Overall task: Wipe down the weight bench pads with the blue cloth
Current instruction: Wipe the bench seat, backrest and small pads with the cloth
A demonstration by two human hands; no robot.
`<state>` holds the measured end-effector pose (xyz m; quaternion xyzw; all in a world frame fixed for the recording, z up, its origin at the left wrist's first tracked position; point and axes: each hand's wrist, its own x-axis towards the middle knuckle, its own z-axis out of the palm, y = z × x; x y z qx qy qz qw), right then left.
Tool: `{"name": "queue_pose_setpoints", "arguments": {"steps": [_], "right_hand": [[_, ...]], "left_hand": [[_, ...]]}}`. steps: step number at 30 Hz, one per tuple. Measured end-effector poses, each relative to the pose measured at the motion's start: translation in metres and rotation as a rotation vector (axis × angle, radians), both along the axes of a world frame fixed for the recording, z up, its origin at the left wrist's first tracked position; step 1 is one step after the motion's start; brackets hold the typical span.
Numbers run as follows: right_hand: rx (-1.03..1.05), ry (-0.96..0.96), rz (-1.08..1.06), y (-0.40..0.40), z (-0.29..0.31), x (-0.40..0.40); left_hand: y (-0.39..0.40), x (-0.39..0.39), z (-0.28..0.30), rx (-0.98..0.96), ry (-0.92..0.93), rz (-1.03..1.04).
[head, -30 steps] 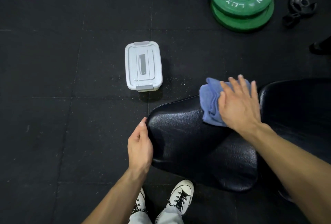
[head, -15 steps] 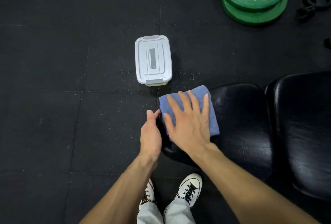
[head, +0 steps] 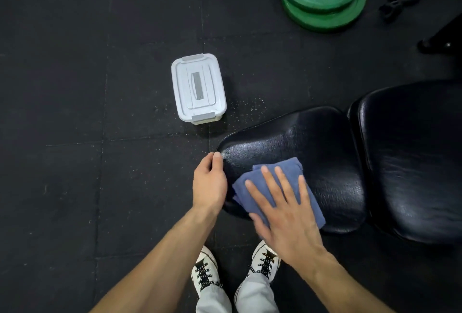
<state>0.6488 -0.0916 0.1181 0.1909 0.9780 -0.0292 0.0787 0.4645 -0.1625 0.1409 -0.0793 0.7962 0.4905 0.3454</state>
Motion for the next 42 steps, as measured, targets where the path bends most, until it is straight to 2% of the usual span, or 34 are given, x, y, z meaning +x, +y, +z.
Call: {"name": "queue_pose_setpoints", "arguments": {"steps": [3,6,8,10,12,17,24,30,35,42], "right_hand": [[0.013,-0.023,-0.184,0.014,0.005,0.038],[0.009,-0.031,-0.329,0.017,0.009,0.052],[0.008,-0.020,-0.364,0.015,0.008,0.048],[0.006,-0.005,-0.384,0.017,0.006,0.039],[-0.005,0.014,-0.405,0.028,0.006,0.027],[-0.026,0.017,-0.407,0.078,0.007,-0.018],[-0.096,-0.085,-0.382,0.159,0.009,-0.075],[-0.198,-0.096,-0.528,0.195,0.012,-0.092],[-0.178,-0.063,-0.542,0.180,0.009,-0.076],[-0.115,0.010,-0.562,0.099,0.014,-0.002]], "left_hand": [[-0.003,0.007,0.010,-0.067,0.078,-0.100],[0.001,0.028,0.024,-0.002,0.432,-0.365],[0.014,0.040,0.022,0.063,0.528,-0.573],[0.028,0.046,0.010,0.010,0.622,-0.787],[0.036,0.052,-0.003,-0.121,0.752,-0.924],[0.033,0.058,-0.023,-0.224,0.908,-0.981],[0.033,0.056,-0.021,-0.240,0.902,-1.015],[0.033,0.054,-0.017,-0.235,0.887,-1.024],[0.035,0.055,-0.017,-0.252,0.899,-1.032],[0.035,0.060,-0.019,-0.256,0.915,-1.013]]}}
